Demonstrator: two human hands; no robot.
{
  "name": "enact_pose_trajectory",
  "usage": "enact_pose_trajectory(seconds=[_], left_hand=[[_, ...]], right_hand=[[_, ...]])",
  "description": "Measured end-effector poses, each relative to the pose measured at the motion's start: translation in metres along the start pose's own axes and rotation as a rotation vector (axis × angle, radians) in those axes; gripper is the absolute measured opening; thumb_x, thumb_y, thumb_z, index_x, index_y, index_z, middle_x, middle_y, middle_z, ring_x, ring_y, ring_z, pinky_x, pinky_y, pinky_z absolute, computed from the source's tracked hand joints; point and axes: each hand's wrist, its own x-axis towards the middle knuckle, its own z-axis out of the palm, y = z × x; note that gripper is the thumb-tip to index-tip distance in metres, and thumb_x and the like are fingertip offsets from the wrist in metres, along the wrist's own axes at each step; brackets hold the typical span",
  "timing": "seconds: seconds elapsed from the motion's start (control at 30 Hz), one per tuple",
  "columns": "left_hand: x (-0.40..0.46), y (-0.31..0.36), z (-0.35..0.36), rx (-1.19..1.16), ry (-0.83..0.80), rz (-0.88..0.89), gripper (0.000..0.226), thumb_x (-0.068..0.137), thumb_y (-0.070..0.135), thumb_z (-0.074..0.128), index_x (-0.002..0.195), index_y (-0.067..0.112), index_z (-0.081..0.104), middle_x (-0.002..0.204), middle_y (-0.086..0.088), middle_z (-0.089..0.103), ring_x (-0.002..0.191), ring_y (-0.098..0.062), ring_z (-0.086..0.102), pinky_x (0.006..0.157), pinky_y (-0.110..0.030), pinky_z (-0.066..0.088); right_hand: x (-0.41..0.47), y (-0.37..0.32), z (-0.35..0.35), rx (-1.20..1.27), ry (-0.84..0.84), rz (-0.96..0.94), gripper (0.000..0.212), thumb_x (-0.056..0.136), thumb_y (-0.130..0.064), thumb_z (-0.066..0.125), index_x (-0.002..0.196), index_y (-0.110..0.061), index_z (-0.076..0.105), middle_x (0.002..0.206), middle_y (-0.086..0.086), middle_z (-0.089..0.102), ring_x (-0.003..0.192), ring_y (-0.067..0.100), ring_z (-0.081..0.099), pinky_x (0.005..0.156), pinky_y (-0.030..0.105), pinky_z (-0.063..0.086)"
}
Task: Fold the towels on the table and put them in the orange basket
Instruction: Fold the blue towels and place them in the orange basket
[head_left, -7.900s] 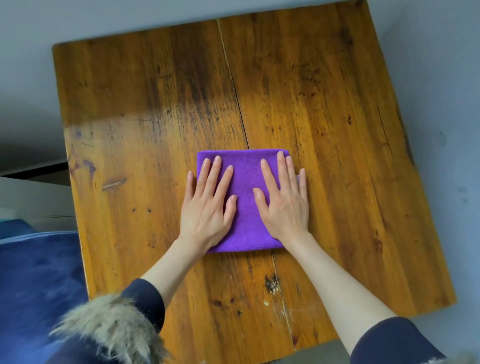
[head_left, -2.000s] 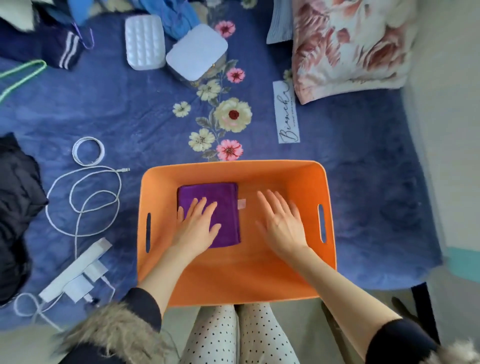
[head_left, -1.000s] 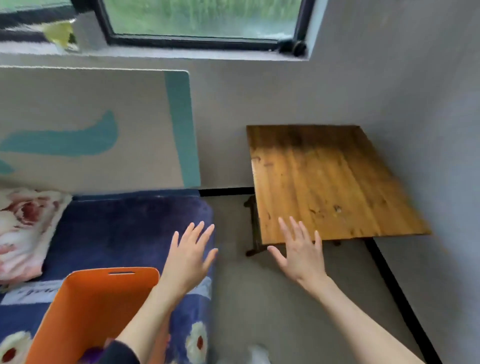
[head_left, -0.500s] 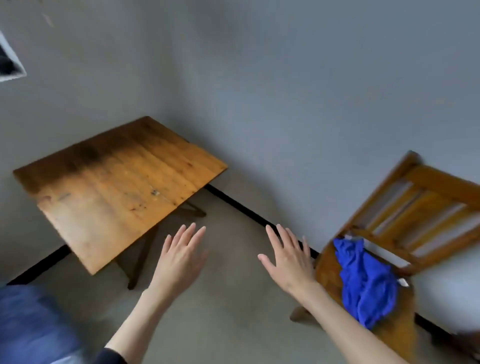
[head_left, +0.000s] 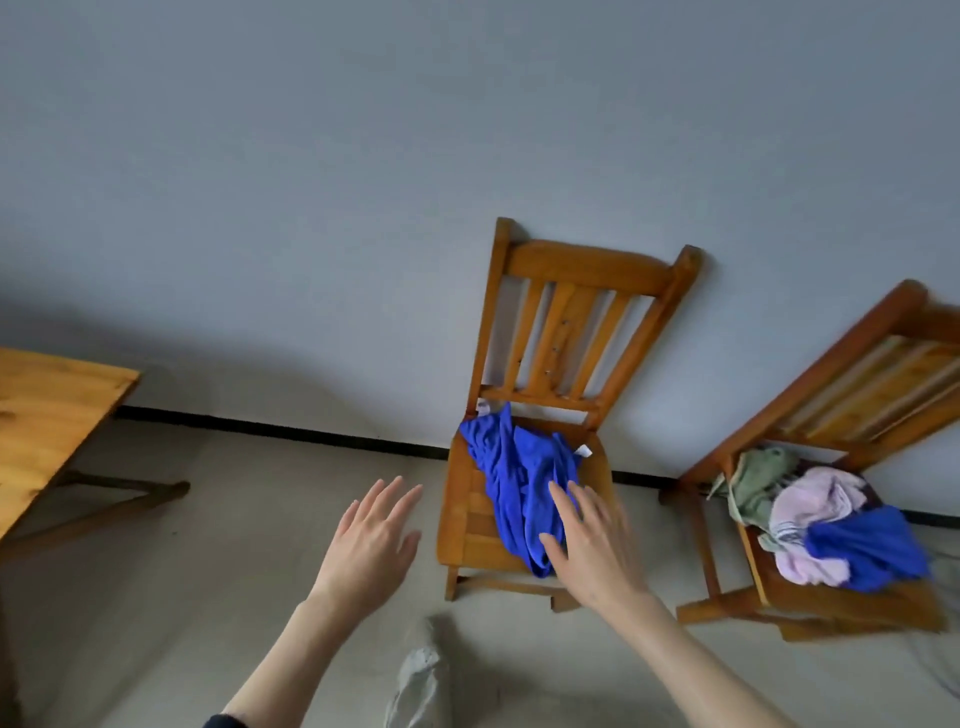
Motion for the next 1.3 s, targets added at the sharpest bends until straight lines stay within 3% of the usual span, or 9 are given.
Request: enact_pose_trajectory(seconds=[0.2,0.4,0.6,0.77,0.9,1.0,1.13,1.23,1.3], left_hand=[[0.087,0.011,0.057,0.037,-0.198,0.126,0.056,0.097,0.032,0.040,0.148,0.028,0.016,0.157,0.005,0.011,0.145,-0.014,0.006,0.116,-0.028,0.009],[0.167,0.013,0.112,0.106,-0.389,0.207,0.053,0.098,0.025,0.039,0.147,0.027,0.018,0.157,0.004,0.010,0.145,-0.016,0.007,0.116,-0.031,0.012],[0.223,0.012,0.169,0.127,-0.456,0.259,0.054,0.095,0.012,0.043,0.145,0.024,0.026,0.155,0.002,0.019,0.145,-0.019,0.011,0.115,-0.032,0.017],[0.257,0.018,0.231,0.124,-0.536,0.178,0.054,0.096,0.011,0.037,0.146,0.027,0.024,0.156,0.010,0.012,0.145,-0.015,0.005,0.114,-0.030,0.019],[0.269,0.023,0.266,0.144,-0.540,0.240,0.057,0.089,0.004,0.043,0.143,0.021,0.035,0.153,0.006,0.026,0.143,-0.017,0.019,0.111,-0.032,0.021],[0.285,0.028,0.277,0.217,-0.423,0.428,0.055,0.065,0.005,0.072,0.118,0.018,0.064,0.127,0.000,0.060,0.119,-0.023,0.054,0.096,-0.032,0.044],[0.297,0.022,0.287,0.449,-0.493,0.463,0.042,0.086,0.010,0.048,0.126,0.023,0.052,0.128,0.004,0.052,0.129,-0.021,0.036,0.108,-0.038,0.024],[0.293,0.021,0.278,0.446,-0.371,0.424,0.028,0.063,0.009,0.075,0.087,0.022,0.070,0.086,0.004,0.065,0.097,-0.022,0.060,0.092,-0.040,0.043],[0.287,0.017,0.272,0.277,-0.230,0.385,0.027,0.052,0.001,0.081,0.070,0.017,0.070,0.070,0.002,0.063,0.082,-0.024,0.064,0.086,-0.041,0.040]], right_hand=[[0.069,0.032,0.031,0.160,-0.092,0.158,0.058,0.097,-0.042,0.037,0.147,-0.020,0.019,0.152,-0.001,0.027,0.138,0.016,0.028,0.107,0.034,0.032],[0.132,0.056,0.075,0.282,-0.179,0.255,0.054,0.097,-0.037,0.041,0.145,-0.018,0.027,0.148,0.000,0.035,0.134,0.018,0.034,0.107,0.033,0.032],[0.179,0.074,0.130,0.392,-0.249,0.261,0.046,0.098,-0.034,0.037,0.141,-0.017,0.035,0.139,0.000,0.045,0.126,0.017,0.042,0.101,0.029,0.037],[0.205,0.080,0.179,0.486,-0.347,0.235,0.042,0.099,-0.029,0.038,0.139,-0.016,0.037,0.135,0.004,0.048,0.125,0.021,0.044,0.101,0.033,0.037],[0.208,0.082,0.206,0.574,-0.384,0.203,0.040,0.098,-0.027,0.040,0.136,-0.014,0.042,0.136,0.003,0.048,0.127,0.018,0.043,0.102,0.028,0.032],[0.212,0.088,0.219,0.577,-0.427,0.209,0.037,0.098,-0.025,0.040,0.133,-0.012,0.045,0.133,0.006,0.052,0.123,0.021,0.047,0.100,0.031,0.036],[0.220,0.095,0.225,0.586,-0.418,0.203,0.039,0.097,-0.024,0.042,0.134,-0.014,0.044,0.132,0.006,0.053,0.120,0.023,0.050,0.095,0.032,0.039],[0.223,0.097,0.226,0.601,-0.421,0.200,0.039,0.097,-0.025,0.044,0.134,-0.014,0.044,0.131,0.006,0.053,0.119,0.023,0.051,0.093,0.032,0.040],[0.225,0.096,0.224,0.619,-0.442,0.211,0.040,0.096,-0.028,0.045,0.134,-0.015,0.044,0.132,0.006,0.053,0.119,0.023,0.050,0.095,0.033,0.041]])
